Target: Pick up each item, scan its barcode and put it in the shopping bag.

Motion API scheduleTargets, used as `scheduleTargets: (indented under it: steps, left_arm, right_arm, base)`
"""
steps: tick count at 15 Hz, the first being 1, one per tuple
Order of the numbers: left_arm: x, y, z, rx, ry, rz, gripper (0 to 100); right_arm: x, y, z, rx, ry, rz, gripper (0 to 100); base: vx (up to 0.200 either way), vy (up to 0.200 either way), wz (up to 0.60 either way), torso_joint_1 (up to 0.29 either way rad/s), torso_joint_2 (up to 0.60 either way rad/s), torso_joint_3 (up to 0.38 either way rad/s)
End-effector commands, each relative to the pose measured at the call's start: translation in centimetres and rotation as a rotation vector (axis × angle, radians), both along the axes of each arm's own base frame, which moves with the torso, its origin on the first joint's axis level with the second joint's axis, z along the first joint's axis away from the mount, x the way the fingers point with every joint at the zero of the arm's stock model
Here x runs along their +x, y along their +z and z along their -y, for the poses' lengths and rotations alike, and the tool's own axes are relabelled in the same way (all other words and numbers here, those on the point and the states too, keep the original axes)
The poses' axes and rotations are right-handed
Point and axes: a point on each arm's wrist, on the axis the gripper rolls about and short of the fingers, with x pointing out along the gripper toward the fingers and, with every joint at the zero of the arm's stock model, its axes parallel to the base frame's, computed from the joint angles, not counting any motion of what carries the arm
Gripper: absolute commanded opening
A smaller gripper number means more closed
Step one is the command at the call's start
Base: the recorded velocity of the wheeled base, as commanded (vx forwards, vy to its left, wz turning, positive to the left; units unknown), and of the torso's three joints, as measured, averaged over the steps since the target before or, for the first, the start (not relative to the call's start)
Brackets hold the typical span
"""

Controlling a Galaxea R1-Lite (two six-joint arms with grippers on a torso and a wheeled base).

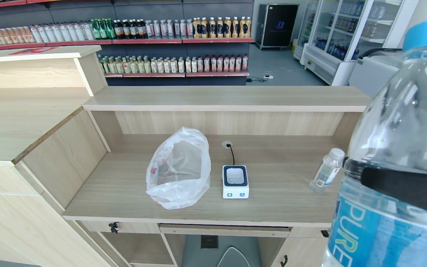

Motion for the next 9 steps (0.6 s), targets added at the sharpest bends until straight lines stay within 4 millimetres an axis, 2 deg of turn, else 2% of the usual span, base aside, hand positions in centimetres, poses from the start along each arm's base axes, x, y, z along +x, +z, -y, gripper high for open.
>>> scheduleTargets:
  steps: [1,6,9]
  left_arm:
    - [0.0,0.0,0.0,0.000,0.001,0.000,100]
    - [0.0,0.0,0.0,0.000,0.001,0.000,100]
    - [0.0,0.0,0.0,0.000,0.001,0.000,100]
  right_arm:
    - [0.0,-0.2,-0.7,-0.015,0.026,-0.007,0]
    - [0.6,-0.3,-1.8,-0.037,0.025,-0.018,0]
    - [1.2,0.1,-1.6,-0.026,-0.008,-0.015,0]
  base:
    - [0.000,0.000,0.00,0.000,0.00,0.000]
    - [0.000,0.000,0.00,0.000,0.00,0.000]
    - [0.000,0.000,0.00,0.000,0.00,0.000]
